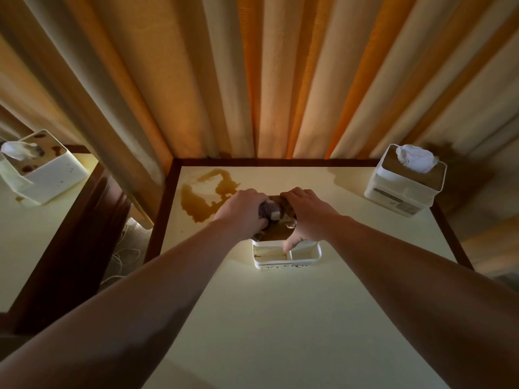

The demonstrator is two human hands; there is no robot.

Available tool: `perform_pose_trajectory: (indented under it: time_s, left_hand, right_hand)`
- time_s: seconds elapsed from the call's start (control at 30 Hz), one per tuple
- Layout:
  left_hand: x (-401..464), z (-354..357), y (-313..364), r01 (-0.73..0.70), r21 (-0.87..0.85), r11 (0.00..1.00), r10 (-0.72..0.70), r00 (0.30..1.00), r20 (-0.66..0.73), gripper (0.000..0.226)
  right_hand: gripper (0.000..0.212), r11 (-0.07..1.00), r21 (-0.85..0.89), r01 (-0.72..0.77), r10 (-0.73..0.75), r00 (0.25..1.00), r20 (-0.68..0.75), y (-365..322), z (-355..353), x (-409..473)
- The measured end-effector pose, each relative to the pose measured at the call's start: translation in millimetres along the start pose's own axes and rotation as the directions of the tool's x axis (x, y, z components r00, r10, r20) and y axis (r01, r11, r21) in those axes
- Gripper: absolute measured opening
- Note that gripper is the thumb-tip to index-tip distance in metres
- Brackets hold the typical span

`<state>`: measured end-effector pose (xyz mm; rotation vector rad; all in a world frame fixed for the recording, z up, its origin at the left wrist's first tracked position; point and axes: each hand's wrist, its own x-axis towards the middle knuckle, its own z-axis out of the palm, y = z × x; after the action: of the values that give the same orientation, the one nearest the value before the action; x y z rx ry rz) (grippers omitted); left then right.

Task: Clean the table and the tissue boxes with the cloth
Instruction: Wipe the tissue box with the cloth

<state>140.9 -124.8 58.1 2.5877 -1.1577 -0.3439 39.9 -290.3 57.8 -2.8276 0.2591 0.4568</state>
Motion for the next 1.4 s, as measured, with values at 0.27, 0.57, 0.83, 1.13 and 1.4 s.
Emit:
perform_pose_trajectory:
  time_s: [0.27, 0.57, 0.83, 1.13, 1.4]
  left_hand:
    - [-54.5, 19.6, -12.8, -0.023, -0.315, 0.949, -0.016, 0.993, -0.119, 0.033]
    - [-49.4, 44.3, -71.5, 0.245, -0.780, 0.575, -0.417, 0.909, -0.022, 0.044]
    - [-18.7, 51.1, -83.7, 0.154, -0.846, 0.510, -0.261, 0.965, 0.018, 0.033]
    - [-39.3, 76.5, -79.0, 0.192, -0.851, 0.488, -0.261, 0.963, 0.068, 0.037]
    - [-105.6, 114.1, -57.1, 0.177, -0.888, 0.425, -0.318, 0.947, 0.037, 0.041]
  right_hand:
    - [0.126, 0.999, -0.020, -0.026, 0.028, 0.996, 0.088, -9.4, -9.1, 1.9]
    - [0.150, 0.993, -0.084, -0.088, 0.097, 0.989, 0.111, -22.2, -13.1, 7.2]
    - [0.150, 0.981, -0.150, -0.121, 0.140, 0.982, 0.127, -32.5, -15.9, 13.1]
    - [0.149, 0.977, -0.169, -0.128, 0.144, 0.986, 0.087, -34.9, -12.5, 13.0]
    - [0.150, 0.976, -0.185, -0.120, 0.136, 0.988, 0.078, -35.4, -10.2, 14.2]
